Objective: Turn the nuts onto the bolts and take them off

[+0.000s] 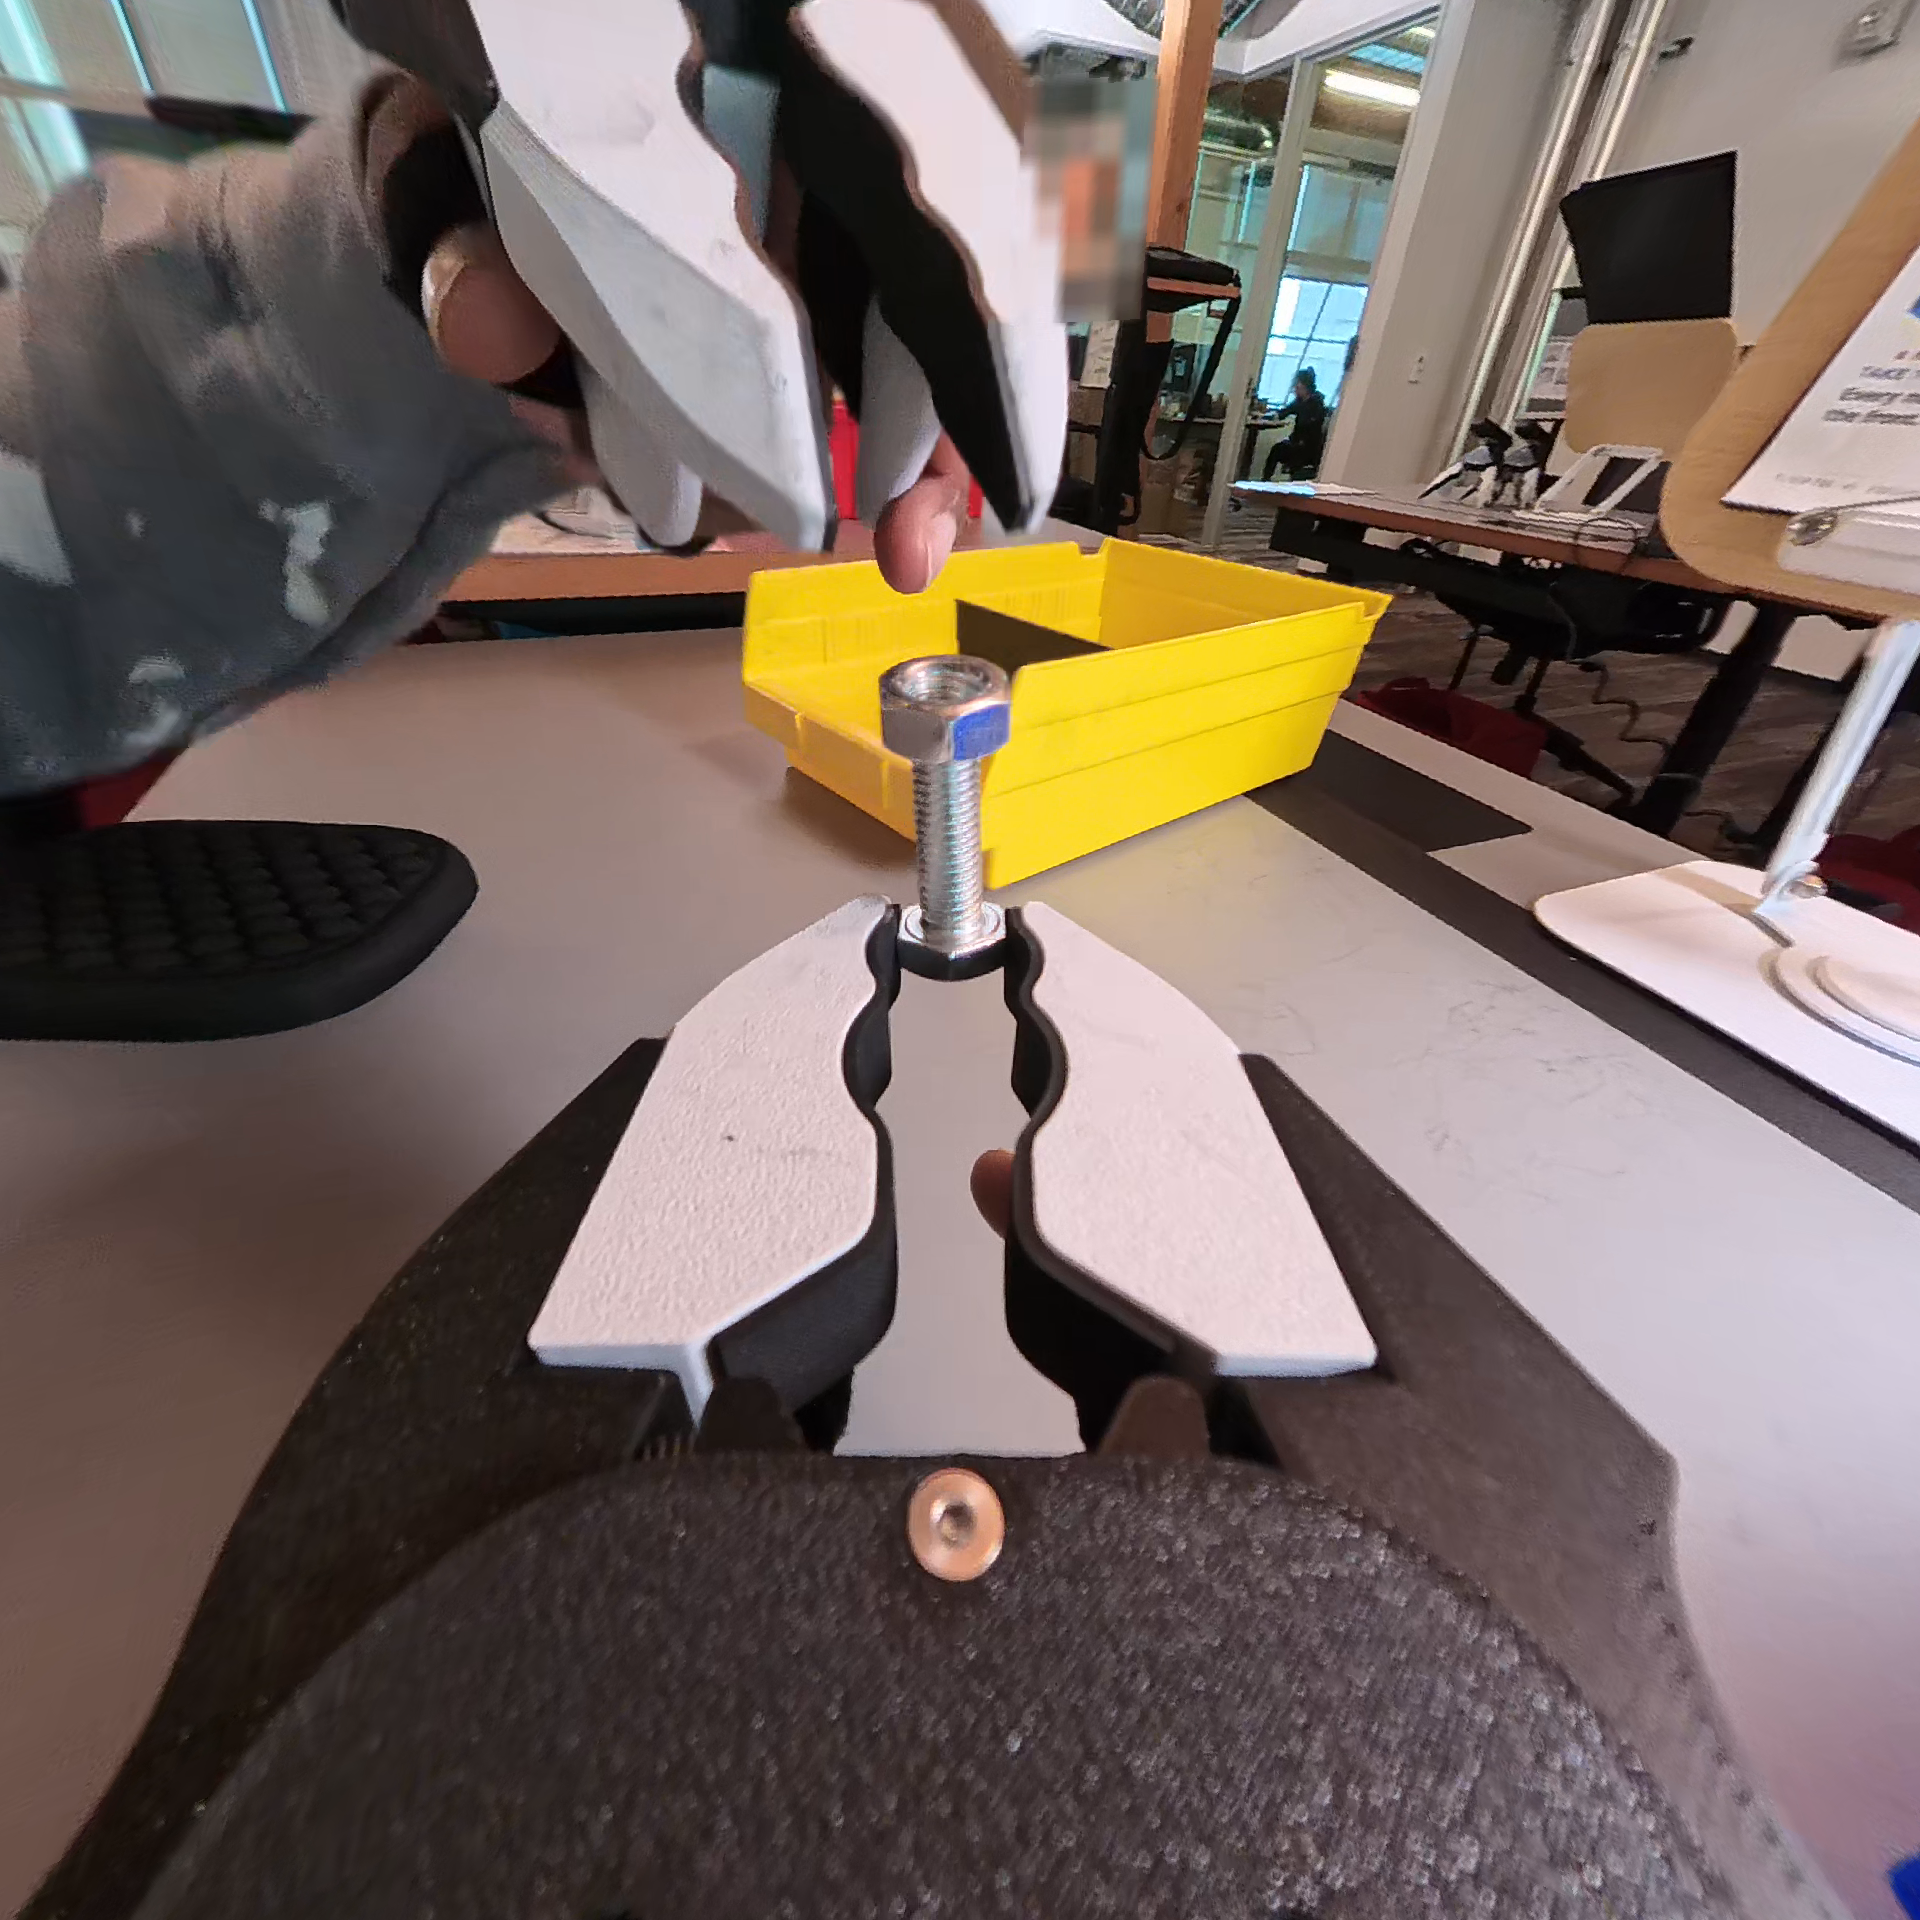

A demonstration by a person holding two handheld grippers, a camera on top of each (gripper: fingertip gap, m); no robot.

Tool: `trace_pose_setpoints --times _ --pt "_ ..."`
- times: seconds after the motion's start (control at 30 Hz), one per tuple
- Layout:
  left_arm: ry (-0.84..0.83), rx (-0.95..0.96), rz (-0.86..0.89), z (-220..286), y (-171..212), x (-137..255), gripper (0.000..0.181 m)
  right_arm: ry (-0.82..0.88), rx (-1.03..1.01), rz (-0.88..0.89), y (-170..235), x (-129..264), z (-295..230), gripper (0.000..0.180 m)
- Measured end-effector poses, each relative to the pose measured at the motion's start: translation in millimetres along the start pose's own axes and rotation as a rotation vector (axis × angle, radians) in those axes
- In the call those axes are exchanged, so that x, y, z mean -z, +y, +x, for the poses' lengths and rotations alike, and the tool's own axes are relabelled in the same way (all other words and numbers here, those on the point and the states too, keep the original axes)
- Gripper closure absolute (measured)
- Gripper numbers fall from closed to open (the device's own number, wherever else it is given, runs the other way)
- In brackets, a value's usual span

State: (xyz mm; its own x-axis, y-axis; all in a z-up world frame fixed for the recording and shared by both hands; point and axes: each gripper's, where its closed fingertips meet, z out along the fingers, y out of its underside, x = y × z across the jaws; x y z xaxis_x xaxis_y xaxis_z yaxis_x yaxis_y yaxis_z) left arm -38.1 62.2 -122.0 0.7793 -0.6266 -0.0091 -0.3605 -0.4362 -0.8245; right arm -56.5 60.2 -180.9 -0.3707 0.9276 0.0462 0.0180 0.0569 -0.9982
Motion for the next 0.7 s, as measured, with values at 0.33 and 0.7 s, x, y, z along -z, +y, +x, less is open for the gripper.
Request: trace_pose_setpoints --times 0.33,0.7 --pt "-0.102 0.076 0.415 -19 -2 -14 0.153 0.096 -0.007 -0.017 3 6 23 0.161" --pt "-0.249 0.053 0.428 -24 6 -36 0.151 0.162 -0.004 -0.05 11 3 30 0.161"
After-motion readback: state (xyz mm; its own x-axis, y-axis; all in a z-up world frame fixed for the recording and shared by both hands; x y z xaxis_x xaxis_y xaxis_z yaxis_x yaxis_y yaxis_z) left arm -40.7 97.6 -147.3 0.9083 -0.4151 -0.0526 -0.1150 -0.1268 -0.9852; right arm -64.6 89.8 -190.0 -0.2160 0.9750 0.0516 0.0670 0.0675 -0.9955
